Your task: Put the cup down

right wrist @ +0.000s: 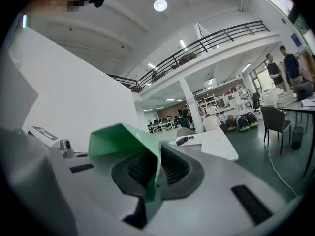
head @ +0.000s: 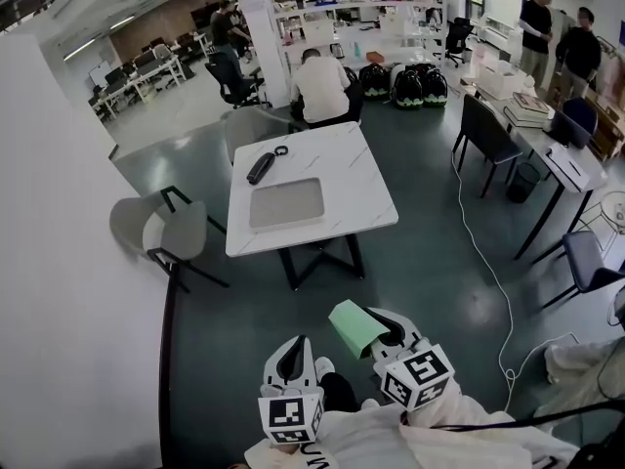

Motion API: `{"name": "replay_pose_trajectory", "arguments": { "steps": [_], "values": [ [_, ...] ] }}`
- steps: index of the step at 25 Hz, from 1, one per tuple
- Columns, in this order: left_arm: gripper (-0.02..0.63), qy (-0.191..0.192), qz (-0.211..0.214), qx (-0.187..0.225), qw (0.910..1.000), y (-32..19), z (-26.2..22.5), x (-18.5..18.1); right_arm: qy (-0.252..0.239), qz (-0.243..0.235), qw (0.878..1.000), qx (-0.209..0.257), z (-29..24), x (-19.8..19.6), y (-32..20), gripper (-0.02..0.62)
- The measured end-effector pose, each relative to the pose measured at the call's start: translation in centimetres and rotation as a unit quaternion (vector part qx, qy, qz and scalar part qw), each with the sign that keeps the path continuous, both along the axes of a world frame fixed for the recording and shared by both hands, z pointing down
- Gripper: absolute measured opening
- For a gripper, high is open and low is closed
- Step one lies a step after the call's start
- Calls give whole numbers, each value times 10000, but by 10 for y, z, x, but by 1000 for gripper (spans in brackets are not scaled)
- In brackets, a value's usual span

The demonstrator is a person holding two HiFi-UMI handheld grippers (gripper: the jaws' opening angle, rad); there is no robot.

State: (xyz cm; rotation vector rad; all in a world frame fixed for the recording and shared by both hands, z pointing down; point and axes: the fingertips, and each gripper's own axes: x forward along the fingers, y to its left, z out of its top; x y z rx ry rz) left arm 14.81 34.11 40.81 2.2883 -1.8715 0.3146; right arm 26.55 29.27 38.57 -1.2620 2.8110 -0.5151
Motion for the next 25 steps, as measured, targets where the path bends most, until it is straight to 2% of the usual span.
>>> {"name": "replay_pose_trajectory", "arguments": {
  "steps": [8,25],
  "values": [
    [11,24,-2,-10,10000,-41,8,-21,76,-3,9999,-73,13,-20,-42,20],
    [11,-20,146,-128,9998,-188,16,-111,228,230,9990,-292,31,-101,-184,20]
  ]
}}
